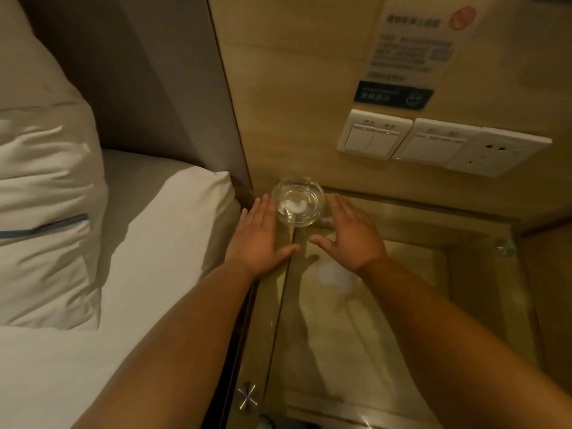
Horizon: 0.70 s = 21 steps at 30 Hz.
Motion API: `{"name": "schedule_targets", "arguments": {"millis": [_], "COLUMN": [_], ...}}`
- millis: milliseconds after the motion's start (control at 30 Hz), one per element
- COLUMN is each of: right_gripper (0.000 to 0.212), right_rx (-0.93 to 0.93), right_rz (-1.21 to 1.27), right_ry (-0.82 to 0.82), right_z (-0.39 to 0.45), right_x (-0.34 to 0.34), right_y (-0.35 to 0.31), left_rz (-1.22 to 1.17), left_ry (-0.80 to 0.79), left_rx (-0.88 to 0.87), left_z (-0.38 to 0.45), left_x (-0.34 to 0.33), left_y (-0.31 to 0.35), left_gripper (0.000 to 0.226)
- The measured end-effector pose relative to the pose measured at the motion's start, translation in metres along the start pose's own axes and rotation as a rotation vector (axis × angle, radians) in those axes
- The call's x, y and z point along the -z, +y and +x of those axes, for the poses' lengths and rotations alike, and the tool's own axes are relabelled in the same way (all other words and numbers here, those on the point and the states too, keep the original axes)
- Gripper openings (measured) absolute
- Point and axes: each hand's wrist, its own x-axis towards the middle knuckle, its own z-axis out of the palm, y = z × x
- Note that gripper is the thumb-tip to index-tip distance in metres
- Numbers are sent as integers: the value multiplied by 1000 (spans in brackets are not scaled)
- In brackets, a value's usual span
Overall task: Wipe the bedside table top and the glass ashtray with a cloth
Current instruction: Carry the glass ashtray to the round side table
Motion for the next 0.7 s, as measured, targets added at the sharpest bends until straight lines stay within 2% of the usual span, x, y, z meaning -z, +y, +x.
{"name": "schedule_targets", "arguments": {"millis": [200, 333, 433, 700], "right_gripper": [104, 105, 99, 88], "right_rx": [47, 91, 99, 76], "right_rz": [19, 28, 56, 156], "right_ry": [-10, -11, 29, 88], "right_z": [31, 38, 40, 4], "right_x": [-13, -19, -22, -10], "right_y": [10, 13, 11, 8], "left_rz": [-160, -263, -291, -293], "left_ry": [-13, 7, 45, 22], "left_rx": [10, -7, -25, 0], "left_z": [33, 44, 47, 21], "left_x": [-3, 1, 2, 2], "left_y": [-8, -8, -8, 9], "left_gripper": [111, 102, 95, 95]}}
